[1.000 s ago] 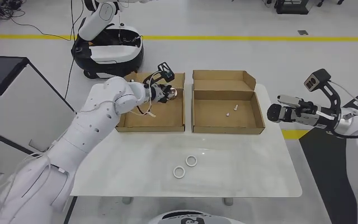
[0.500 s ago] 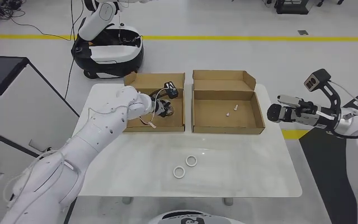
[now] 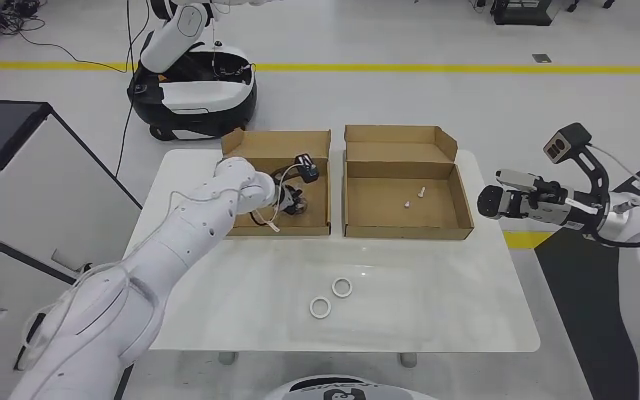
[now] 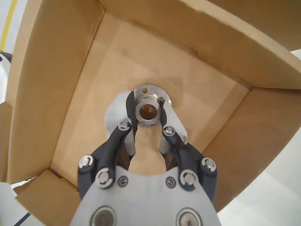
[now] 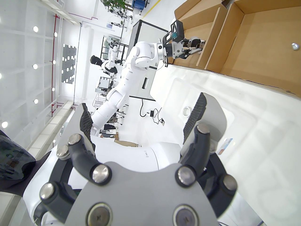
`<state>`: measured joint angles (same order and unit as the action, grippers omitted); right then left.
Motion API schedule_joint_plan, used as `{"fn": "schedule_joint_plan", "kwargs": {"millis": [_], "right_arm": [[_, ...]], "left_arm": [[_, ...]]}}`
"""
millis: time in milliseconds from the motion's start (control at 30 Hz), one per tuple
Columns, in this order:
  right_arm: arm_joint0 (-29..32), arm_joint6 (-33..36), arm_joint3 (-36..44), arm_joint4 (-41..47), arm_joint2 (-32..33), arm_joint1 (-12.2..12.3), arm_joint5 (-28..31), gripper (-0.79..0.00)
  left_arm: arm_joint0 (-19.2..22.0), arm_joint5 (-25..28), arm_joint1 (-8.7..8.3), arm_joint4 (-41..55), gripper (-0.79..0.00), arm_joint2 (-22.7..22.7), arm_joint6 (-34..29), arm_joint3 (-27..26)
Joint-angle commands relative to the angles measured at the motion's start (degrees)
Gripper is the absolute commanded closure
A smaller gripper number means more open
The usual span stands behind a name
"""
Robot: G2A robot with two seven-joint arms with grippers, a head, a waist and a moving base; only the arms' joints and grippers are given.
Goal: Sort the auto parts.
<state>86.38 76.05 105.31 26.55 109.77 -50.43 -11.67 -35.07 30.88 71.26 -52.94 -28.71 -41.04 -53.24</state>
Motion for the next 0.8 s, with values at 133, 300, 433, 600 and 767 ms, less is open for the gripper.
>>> {"fn": "schedule_joint_plan", "kwargs": {"millis": [133,300,433,600,767], "right_arm": [[0.0,0.0,0.0,0.0,0.0,0.0,0.0,-0.785],[0.0,0.0,0.0,0.0,0.0,0.0,0.0,-0.785],[0.0,0.0,0.0,0.0,0.0,0.0,0.0,-0.785],[0.0,0.0,0.0,0.0,0.0,0.0,0.0,-0.785],[0.0,0.0,0.0,0.0,0.0,0.0,0.0,-0.785]], "left_arm": [[0.27,0.54,0.98,-0.14,-0.289,0.25,0.5,2.46],[0.53,0.64,1.56,-0.1,-0.785,-0.01,0.68,2.99],[0.87,0.06,1.57,-0.42,-0.785,-0.87,0.32,1.53],[1.07,-1.47,0.6,-0.61,-0.785,-3.64,-1.22,-4.03],[-0.34,-1.67,-1.38,-0.39,-0.785,-7.49,-6.94,-14.54]]}}
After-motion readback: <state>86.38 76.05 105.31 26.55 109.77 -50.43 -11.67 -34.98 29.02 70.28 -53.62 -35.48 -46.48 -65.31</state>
